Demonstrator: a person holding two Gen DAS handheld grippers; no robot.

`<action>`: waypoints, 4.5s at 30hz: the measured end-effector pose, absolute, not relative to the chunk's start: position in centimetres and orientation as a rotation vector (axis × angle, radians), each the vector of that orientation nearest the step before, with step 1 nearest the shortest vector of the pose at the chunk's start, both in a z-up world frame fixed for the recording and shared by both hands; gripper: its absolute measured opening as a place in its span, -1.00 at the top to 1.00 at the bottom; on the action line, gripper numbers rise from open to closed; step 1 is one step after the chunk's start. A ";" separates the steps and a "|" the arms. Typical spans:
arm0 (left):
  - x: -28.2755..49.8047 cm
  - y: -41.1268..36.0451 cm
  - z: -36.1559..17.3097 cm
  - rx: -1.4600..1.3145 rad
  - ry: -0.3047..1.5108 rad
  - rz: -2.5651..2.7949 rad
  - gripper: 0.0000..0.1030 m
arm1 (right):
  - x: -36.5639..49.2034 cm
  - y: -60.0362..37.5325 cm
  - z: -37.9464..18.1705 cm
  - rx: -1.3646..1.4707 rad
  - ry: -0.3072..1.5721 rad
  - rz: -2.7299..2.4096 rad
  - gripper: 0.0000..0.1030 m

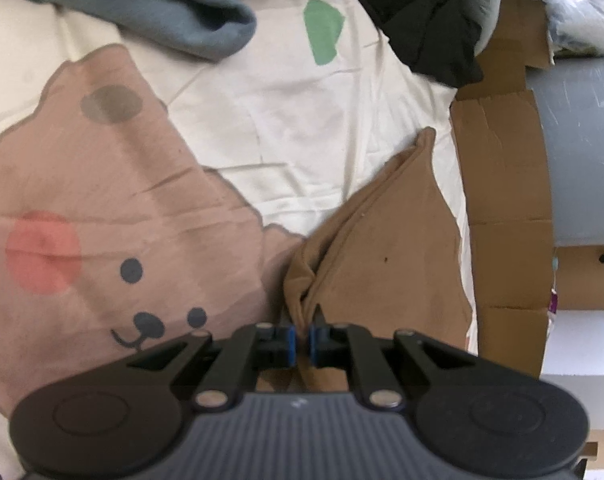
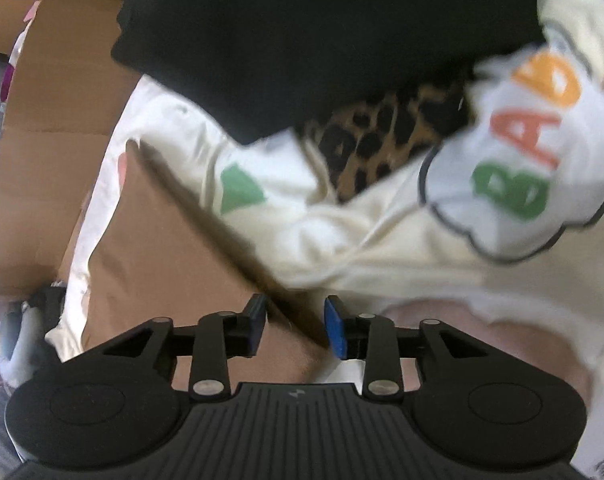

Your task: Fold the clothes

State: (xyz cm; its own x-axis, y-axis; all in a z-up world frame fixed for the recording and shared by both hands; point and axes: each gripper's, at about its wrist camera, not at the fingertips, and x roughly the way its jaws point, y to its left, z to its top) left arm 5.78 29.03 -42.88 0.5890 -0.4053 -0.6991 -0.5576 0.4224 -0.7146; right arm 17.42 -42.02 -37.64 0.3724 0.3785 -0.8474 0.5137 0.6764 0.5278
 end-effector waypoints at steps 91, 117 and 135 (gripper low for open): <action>4.8 29.5 -46.0 -1.208 0.954 0.059 0.78 | 29.4 -9.1 -41.3 0.164 1.317 0.732 0.89; 4.6 29.3 -45.8 -1.210 0.941 0.068 0.77 | 38.1 -3.5 -40.4 0.078 1.095 0.621 0.89; 4.3 29.5 -45.2 -1.183 0.888 0.046 0.70 | 39.1 -3.4 -34.3 -0.016 1.071 0.548 0.22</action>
State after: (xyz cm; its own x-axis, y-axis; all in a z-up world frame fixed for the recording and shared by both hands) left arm 4.33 29.47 -45.19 0.6718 -0.4054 -0.6200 -0.4668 0.4181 -0.7793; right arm 39.14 -3.42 -34.30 0.3595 0.4179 -0.8344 -0.4327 0.8668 0.2477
